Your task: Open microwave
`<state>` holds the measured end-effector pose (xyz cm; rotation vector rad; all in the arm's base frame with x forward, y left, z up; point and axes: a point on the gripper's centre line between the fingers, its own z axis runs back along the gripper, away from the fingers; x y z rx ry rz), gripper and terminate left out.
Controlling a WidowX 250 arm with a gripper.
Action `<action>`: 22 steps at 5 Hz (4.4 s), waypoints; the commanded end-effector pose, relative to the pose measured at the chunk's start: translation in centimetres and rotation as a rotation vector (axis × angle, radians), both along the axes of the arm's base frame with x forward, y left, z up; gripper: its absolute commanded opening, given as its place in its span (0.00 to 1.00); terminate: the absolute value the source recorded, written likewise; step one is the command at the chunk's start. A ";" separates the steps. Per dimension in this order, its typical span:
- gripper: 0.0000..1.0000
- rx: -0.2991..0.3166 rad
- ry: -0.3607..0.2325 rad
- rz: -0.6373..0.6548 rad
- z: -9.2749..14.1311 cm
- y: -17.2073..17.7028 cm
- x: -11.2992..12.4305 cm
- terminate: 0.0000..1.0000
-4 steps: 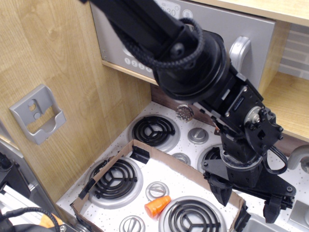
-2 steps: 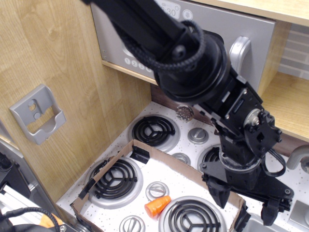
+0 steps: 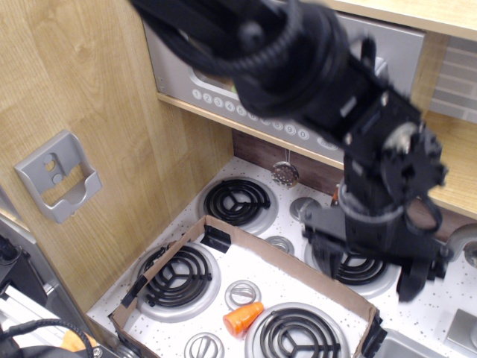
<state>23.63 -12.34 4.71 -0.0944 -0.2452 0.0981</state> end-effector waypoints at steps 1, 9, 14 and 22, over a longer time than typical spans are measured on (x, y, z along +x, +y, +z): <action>1.00 0.069 -0.092 -0.005 6.7 2.0 3.5 0.00; 0.00 0.130 -0.103 -0.165 6.8 6.3 11.7 0.00; 0.00 0.122 -0.072 -0.022 5.8 6.2 6.6 0.00; 1.00 0.033 -0.223 -0.737 3.6 -7.1 8.0 0.00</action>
